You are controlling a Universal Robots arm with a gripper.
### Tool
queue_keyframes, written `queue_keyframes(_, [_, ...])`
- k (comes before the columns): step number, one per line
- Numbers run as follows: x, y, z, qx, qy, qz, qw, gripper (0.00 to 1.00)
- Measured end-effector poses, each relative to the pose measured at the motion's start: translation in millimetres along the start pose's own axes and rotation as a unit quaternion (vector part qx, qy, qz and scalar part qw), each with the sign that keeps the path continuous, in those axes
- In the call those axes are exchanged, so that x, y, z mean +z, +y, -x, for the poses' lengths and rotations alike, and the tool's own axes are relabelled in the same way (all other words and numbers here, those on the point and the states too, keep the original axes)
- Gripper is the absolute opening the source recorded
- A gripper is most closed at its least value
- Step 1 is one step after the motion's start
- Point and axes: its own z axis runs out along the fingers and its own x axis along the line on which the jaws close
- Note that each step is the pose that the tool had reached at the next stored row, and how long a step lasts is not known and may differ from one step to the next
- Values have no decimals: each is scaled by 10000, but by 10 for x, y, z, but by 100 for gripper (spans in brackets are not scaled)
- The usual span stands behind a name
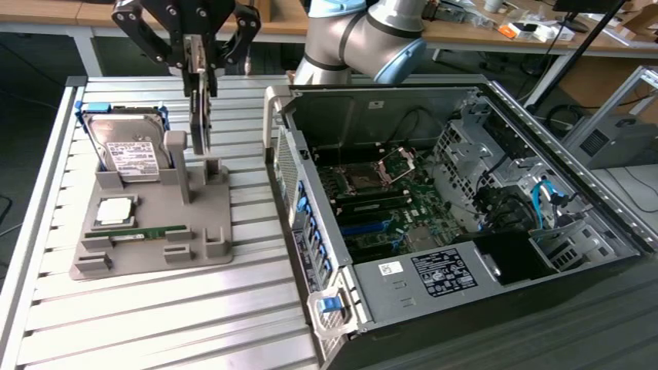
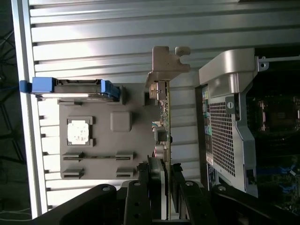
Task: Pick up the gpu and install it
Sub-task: 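Pick up the gpu and move the gpu toward the slot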
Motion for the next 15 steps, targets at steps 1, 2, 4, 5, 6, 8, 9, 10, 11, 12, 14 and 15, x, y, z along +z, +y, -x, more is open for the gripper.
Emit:
queue_keyframes(1, [-14,1,0,0,0,0,10000,30])
queue_keyframes(2, [-27,1,1,0,0,0,10000,30])
queue_keyframes(4, [-51,2,1,0,0,0,10000,30])
queue_keyframes(5, [-67,3,2,0,0,0,10000,30])
queue_keyframes(6, [-78,3,2,0,0,0,10000,30])
queue_keyframes(8, [-103,5,3,0,0,0,10000,30])
queue_keyframes(9, [-115,5,3,0,0,0,10000,30])
queue_keyframes(10, [-127,6,3,0,0,0,10000,30])
queue_keyframes(11, [-138,6,4,0,0,0,10000,30])
queue_keyframes(12, [-151,7,4,0,0,0,10000,30])
queue_keyframes(14, [-175,8,4,0,0,0,10000,30])
queue_keyframes(15, [-186,8,5,0,0,0,10000,30])
